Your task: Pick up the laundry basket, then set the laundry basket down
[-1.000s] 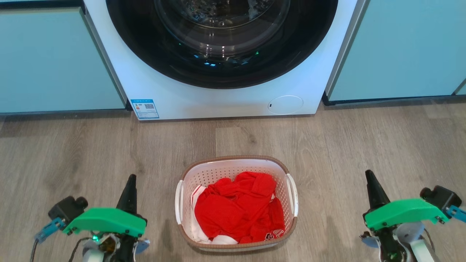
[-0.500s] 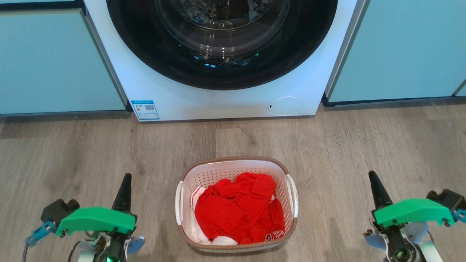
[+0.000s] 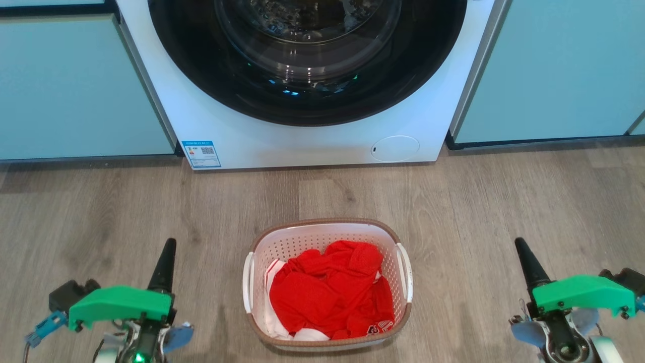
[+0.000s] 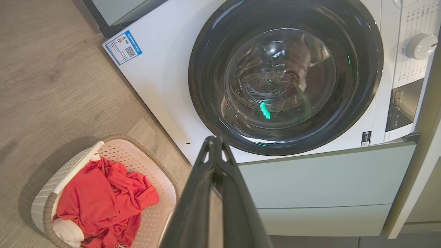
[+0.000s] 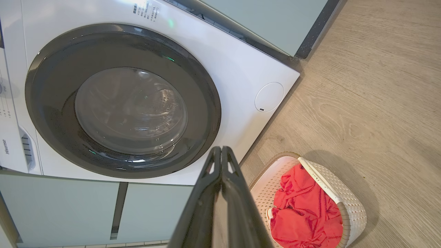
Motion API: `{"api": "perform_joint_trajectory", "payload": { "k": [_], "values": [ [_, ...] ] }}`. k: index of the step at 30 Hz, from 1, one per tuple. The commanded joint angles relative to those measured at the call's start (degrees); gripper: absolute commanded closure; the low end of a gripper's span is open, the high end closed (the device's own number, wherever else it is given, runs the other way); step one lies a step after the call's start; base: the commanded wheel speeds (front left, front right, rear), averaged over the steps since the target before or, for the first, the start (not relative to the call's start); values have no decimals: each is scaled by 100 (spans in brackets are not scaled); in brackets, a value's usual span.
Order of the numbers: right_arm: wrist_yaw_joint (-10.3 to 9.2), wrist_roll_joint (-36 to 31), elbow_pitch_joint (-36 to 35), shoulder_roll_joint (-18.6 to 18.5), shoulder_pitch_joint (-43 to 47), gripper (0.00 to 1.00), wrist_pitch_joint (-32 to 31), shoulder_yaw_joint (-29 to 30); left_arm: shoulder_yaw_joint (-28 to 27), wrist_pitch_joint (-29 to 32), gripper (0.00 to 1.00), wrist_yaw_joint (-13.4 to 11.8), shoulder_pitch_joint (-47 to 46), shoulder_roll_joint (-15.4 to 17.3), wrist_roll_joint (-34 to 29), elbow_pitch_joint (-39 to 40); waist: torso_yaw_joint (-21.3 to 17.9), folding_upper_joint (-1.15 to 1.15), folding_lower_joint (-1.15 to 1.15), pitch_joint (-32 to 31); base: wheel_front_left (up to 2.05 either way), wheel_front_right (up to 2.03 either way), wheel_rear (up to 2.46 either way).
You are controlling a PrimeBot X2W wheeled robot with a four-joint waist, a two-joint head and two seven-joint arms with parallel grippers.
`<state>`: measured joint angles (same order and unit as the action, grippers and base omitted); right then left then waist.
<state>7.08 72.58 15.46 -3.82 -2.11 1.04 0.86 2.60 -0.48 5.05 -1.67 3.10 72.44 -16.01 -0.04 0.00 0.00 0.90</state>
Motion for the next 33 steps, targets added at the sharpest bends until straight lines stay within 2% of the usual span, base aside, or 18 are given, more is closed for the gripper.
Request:
{"api": "perform_joint_trajectory", "payload": {
  "k": [1,33],
  "values": [
    [30,197,-172,-69,-325,100,-54,-19,-251,54,100,52,-367,68,181,186,1,0,0,-4,0,0,0],
    [40,2065,-156,-48,-388,100,-579,359,-780,587,100,238,-440,62,2013,200,4,0,0,-70,0,0,0]
  ]
}}
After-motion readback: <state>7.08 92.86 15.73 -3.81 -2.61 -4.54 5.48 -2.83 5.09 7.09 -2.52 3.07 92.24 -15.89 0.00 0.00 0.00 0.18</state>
